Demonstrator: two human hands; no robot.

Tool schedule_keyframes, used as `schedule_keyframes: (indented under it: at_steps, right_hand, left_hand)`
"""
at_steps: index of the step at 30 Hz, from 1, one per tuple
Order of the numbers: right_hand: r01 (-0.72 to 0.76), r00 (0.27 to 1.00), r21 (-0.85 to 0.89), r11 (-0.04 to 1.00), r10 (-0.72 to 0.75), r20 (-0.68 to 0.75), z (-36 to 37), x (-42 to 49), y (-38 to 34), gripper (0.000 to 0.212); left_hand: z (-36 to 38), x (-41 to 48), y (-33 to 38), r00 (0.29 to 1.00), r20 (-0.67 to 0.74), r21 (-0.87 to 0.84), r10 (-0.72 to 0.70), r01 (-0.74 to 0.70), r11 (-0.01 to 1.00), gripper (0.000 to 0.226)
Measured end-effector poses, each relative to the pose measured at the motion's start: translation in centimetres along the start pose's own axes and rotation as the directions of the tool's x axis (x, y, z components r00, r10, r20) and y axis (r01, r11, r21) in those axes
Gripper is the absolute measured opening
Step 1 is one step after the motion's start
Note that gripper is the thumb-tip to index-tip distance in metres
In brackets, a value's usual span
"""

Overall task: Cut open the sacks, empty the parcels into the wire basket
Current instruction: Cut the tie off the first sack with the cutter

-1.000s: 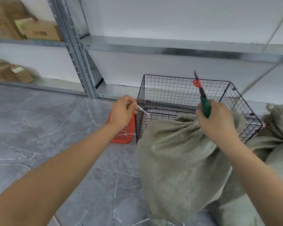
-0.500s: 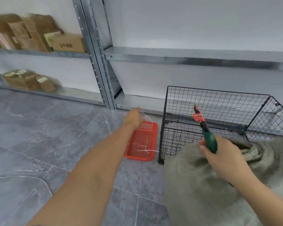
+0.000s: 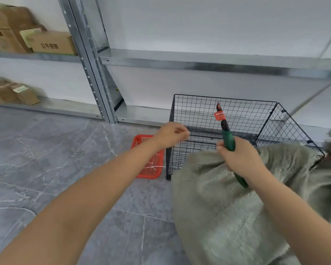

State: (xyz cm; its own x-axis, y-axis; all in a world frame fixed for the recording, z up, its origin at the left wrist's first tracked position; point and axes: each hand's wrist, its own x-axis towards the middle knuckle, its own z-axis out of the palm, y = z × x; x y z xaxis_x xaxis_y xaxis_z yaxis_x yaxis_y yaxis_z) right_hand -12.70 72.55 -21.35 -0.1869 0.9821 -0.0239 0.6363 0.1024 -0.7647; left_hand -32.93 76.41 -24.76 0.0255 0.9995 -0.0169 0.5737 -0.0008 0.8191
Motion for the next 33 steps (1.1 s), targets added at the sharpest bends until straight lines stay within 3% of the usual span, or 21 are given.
schedule_keyframes:
  at_steps: [6,12,14,17,20,24,28,33]
  right_hand:
    - [-0.01,0.999,0.055,0.998,0.013,-0.05,-4.6,-1.4,2.0,0.011]
    - [-0.066,0.992,0.032,0.997,0.069,-0.105,-9.0,-1.8,4.8,0.013]
    - [-0.076,0.992,-0.011,0.997,0.074,-0.099,-10.1,-1.9,6.0,0.015]
    - [-0.064,0.992,-0.013,0.998,0.062,-0.108,-11.1,-1.9,7.4,0.014]
    - [-0.039,0.992,0.023,0.999,0.042,-0.121,-11.6,-1.6,7.9,0.015]
    - [-0.009,0.999,0.048,0.999,0.011,-0.047,-12.3,-0.7,7.1,0.02]
    - [0.055,0.999,0.012,0.998,-0.055,-0.001,-12.7,0.1,5.7,0.025]
    - [0.041,0.993,0.248,0.968,-0.068,0.101,-11.8,0.5,3.9,0.023]
  left_hand:
    - [5.4,-1.0,6.5,0.989,0.093,0.114,0.118,-0.129,0.985,0.032]
    - [9.9,-0.7,8.4,0.974,0.219,0.261,-0.056,-0.003,0.965,0.052]
    - [10.8,-0.9,9.1,0.98,0.18,0.244,-0.086,0.04,0.969,0.051]
    - [11.4,-1.7,9.6,0.982,0.15,0.088,-0.115,0.102,0.991,0.05]
    - [11.2,-3.0,9.7,0.983,0.186,0.093,0.002,-0.019,0.995,0.072]
    - [10.7,-4.9,9.8,0.97,0.069,0.164,0.232,-0.241,0.957,0.075]
    - [10.7,-6.4,9.4,0.933,0.008,0.204,0.359,-0.353,0.913,0.075]
    - [10.6,-7.5,9.2,0.896,0.12,0.32,0.428,-0.443,0.838,0.059]
